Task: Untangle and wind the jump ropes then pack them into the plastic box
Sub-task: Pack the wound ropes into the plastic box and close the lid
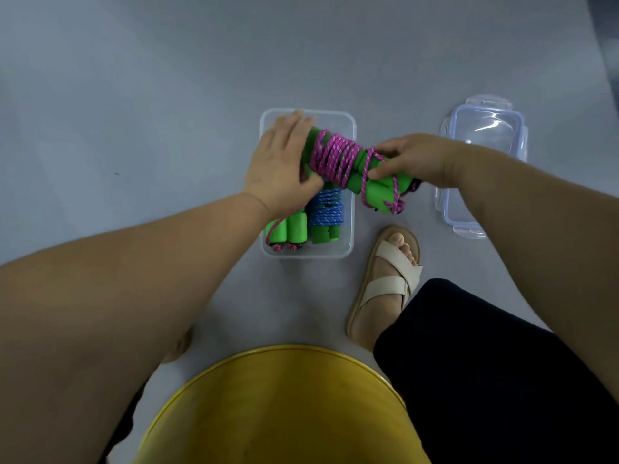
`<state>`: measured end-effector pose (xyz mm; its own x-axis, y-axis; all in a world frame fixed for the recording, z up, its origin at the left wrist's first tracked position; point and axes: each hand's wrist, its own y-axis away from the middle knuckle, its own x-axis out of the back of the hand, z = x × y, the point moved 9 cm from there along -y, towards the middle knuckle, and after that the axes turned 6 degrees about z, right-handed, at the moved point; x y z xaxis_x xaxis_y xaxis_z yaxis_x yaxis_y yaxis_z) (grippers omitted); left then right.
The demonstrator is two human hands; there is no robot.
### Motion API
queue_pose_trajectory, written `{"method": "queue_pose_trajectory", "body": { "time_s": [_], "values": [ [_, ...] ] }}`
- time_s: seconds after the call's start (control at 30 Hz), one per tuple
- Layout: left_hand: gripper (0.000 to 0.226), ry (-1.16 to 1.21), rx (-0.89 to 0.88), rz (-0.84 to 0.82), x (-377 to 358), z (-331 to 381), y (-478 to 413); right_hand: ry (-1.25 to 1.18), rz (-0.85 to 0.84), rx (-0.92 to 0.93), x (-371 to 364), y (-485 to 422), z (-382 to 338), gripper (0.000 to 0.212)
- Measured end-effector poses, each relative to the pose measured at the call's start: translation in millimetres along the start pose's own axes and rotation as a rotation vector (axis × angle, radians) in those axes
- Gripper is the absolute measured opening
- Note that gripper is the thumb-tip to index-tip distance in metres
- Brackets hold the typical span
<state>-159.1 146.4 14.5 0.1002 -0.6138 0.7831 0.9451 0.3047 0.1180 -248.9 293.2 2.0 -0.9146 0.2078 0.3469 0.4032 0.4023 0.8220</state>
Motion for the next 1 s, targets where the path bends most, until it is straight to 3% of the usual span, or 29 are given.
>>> {"method": "queue_pose_trajectory", "body": {
  "time_s": [0.07, 0.17, 0.23, 0.33, 0.4, 0.47, 0.57, 0.67, 0.83, 0.93, 1.0],
  "values": [
    [0.088, -0.084, -0.125, -0.098, -9, 21, -7, 0.151, -0.033, 0.048, 7, 6, -17, 0.042],
    [0.073, -0.04, -0.099, -0.209, -16, 34, -16, 0.24, -0.024, 0.11, 18, 13, -36, 0.043],
    [0.06, 0.12, 0.035, -0.208, -18, 30, -14, 0.201, 0.103, 0.194, 32, 12, -48, 0.053],
    [0.05, 0.46, 0.338, -0.133, -26, 16, 1, -0.22, 0.382, 0.226, 61, 7, -50, 0.065],
    [0.044, 0.701, 0.585, -0.083, -43, 13, 18, -0.427, 0.386, 0.122, 57, -2, -38, 0.067],
    [0.043, 0.79, 0.754, -0.025, -61, 7, 34, -0.398, 0.252, 0.034, 27, -12, -31, 0.063],
    [0.045, 0.58, 0.767, -0.068, -73, -2, 53, -0.312, 0.171, -0.002, -18, -20, -19, 0.064],
    [0.049, 0.109, 0.535, -0.148, -64, -12, 57, -0.308, 0.253, -0.006, -37, -29, -9, 0.073],
    [0.049, -0.311, 0.055, 0.136, -24, -10, 49, 0.043, 0.392, 0.04, -37, -37, -12, 0.074],
    [0.075, -0.404, 0.062, -0.271, -52, -32, 47, 0.38, 0.568, 0.127, -35, -23, -25, 0.071],
    [0.089, -0.437, 0.087, -0.378, -55, -42, 40, 0.502, 0.53, 0.25, -53, -19, -31, 0.077]
  ]
}}
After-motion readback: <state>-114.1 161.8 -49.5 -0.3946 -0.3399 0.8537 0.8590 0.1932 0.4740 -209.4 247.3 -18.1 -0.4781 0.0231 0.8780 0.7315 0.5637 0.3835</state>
